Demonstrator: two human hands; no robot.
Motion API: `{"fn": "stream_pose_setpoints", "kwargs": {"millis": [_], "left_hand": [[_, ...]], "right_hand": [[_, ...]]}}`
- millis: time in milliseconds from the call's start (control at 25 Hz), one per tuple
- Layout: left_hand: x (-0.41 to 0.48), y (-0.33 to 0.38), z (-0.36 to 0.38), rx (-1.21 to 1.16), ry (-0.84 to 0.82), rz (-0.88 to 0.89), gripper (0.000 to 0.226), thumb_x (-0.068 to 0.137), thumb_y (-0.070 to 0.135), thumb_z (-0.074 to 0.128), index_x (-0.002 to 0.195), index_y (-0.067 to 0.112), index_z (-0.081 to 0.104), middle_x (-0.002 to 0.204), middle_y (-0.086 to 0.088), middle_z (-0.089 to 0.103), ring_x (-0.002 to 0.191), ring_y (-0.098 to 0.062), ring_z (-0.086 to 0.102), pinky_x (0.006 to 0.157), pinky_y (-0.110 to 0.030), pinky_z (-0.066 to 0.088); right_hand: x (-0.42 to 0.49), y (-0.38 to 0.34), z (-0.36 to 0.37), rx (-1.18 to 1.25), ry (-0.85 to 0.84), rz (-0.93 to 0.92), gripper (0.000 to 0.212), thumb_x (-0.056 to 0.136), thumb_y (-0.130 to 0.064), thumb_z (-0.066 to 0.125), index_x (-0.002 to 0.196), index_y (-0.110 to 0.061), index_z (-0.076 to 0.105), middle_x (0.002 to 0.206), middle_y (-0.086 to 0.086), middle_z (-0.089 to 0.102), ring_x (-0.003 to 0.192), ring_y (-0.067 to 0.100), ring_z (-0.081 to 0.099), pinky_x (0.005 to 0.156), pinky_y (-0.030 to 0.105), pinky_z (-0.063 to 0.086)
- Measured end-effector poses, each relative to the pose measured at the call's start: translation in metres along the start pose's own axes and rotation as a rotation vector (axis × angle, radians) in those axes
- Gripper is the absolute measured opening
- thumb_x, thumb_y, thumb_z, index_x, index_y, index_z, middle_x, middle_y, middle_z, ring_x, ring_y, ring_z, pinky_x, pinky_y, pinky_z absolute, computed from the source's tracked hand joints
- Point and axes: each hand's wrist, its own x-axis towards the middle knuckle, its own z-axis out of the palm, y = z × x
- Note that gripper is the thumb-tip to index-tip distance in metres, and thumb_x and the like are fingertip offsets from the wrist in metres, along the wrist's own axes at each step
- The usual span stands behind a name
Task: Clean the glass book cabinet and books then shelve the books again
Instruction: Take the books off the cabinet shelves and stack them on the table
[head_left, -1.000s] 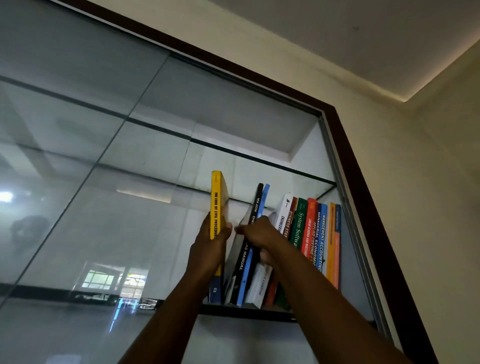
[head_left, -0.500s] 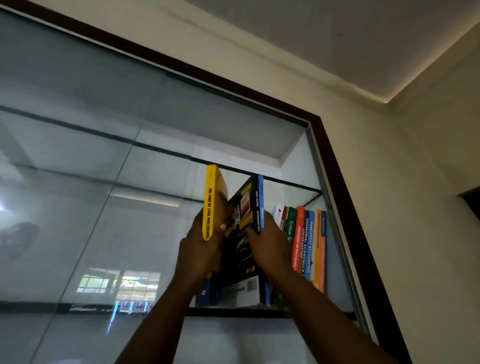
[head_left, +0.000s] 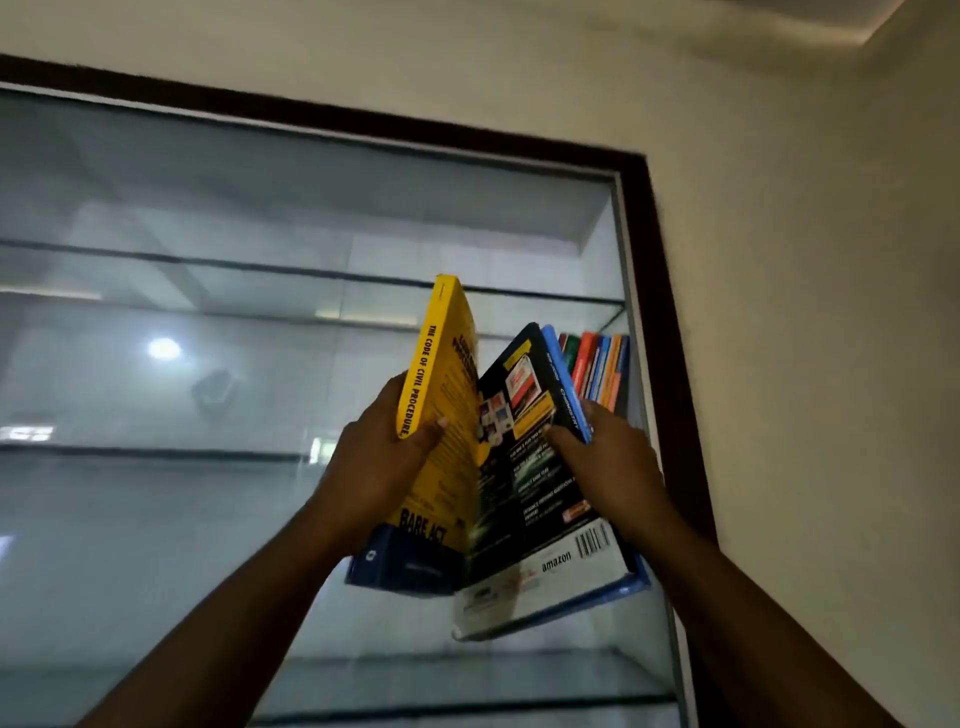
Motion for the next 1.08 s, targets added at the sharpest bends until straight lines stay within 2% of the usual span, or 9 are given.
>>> {"fn": "stream_pose_setpoints", "kwargs": {"millis": [280, 440, 520, 600, 680, 800, 880, 960, 1080], "left_hand": [[-0.174, -0.019, -0.090, 0.154, -0.110, -0.438, 0.041, 0.091, 0.022, 0.058, 0.129, 0.030, 0.047, 0.113, -0.005, 0.066, 0.094, -0.022, 0.066, 0.085, -0.047, 0.054], [-0.261, -0.028, -0.185, 0.301, -0.106, -0.647, 0.041, 0.068, 0.048, 0.065, 0.104, 0.040, 0.049, 0.103, -0.007, 0.067, 0.088, -0.023, 0.067, 0.081, -0.048, 0.055], [-0.301, -0.036, -0.234, 0.307, -0.091, -0.759, 0.044, 0.063, 0.048, 0.065, 0.103, 0.033, 0.051, 0.103, -0.011, 0.067, 0.089, -0.025, 0.067, 0.081, -0.048, 0.054], [-0.344, -0.033, -0.295, 0.365, -0.061, -0.833, 0.037, 0.071, 0.040, 0.065, 0.104, 0.031, 0.051, 0.109, -0.011, 0.065, 0.086, -0.012, 0.066, 0.079, -0.035, 0.056], [-0.386, -0.028, -0.361, 0.403, 0.020, -0.903, 0.036, 0.081, 0.029, 0.068, 0.112, 0.028, 0.050, 0.112, -0.006, 0.061, 0.086, -0.002, 0.062, 0.078, -0.023, 0.052], [-0.456, -0.013, -0.469, 0.425, 0.162, -1.016, 0.045, 0.072, 0.042, 0.071, 0.112, 0.035, 0.051, 0.110, -0.001, 0.064, 0.094, -0.016, 0.064, 0.086, -0.038, 0.053], [-0.500, 0.001, -0.532, 0.372, 0.314, -1.049, 0.034, 0.077, 0.035, 0.072, 0.106, 0.036, 0.054, 0.105, -0.002, 0.067, 0.092, -0.021, 0.067, 0.086, -0.046, 0.053], [-0.537, 0.016, -0.596, 0.305, 0.455, -1.091, 0.022, 0.088, 0.017, 0.058, 0.106, 0.030, 0.056, 0.103, -0.007, 0.068, 0.089, -0.025, 0.068, 0.081, -0.048, 0.055], [-0.578, 0.027, -0.683, 0.245, 0.613, -1.173, 0.023, 0.091, 0.015, 0.054, 0.110, 0.027, 0.055, 0.108, -0.013, 0.067, 0.086, -0.027, 0.070, 0.065, -0.041, 0.058]], "right_hand": [[-0.186, -0.014, 0.050, -0.016, -0.431, 0.133, 0.048, 0.090, -0.047, 0.050, 0.135, -0.032, 0.042, 0.109, 0.003, 0.065, 0.093, 0.022, 0.062, 0.077, 0.033, 0.051], [-0.281, -0.065, 0.109, 0.043, -0.666, 0.172, 0.053, 0.090, -0.047, 0.051, 0.139, -0.029, 0.039, 0.107, 0.010, 0.065, 0.091, 0.029, 0.062, 0.074, 0.035, 0.052], [-0.320, -0.100, 0.138, 0.082, -0.752, 0.198, 0.054, 0.091, -0.044, 0.052, 0.140, -0.026, 0.039, 0.108, 0.011, 0.066, 0.091, 0.029, 0.063, 0.072, 0.033, 0.051], [-0.362, -0.149, 0.174, 0.142, -0.836, 0.166, 0.053, 0.091, -0.042, 0.054, 0.139, -0.024, 0.040, 0.108, 0.009, 0.067, 0.087, 0.026, 0.064, 0.066, 0.029, 0.048], [-0.405, -0.204, 0.209, 0.183, -0.925, 0.133, 0.053, 0.091, -0.044, 0.053, 0.139, -0.025, 0.041, 0.111, 0.006, 0.065, 0.090, 0.024, 0.063, 0.066, 0.027, 0.047], [-0.464, -0.304, 0.250, 0.230, -1.023, 0.101, 0.052, 0.091, -0.046, 0.051, 0.138, -0.029, 0.039, 0.110, 0.007, 0.064, 0.094, 0.027, 0.061, 0.068, 0.029, 0.045], [-0.495, -0.369, 0.270, 0.285, -1.067, 0.079, 0.051, 0.091, -0.044, 0.052, 0.138, -0.028, 0.040, 0.109, 0.009, 0.065, 0.095, 0.029, 0.061, 0.071, 0.031, 0.047], [-0.524, -0.438, 0.292, 0.319, -1.117, 0.063, 0.053, 0.091, -0.044, 0.052, 0.139, -0.025, 0.040, 0.113, 0.010, 0.064, 0.100, 0.031, 0.059, 0.075, 0.033, 0.047], [-0.558, -0.528, 0.321, 0.379, -1.191, 0.021, 0.054, 0.091, -0.044, 0.052, 0.140, -0.024, 0.038, 0.124, 0.011, 0.059, 0.111, 0.032, 0.054, 0.083, 0.035, 0.045]]}}
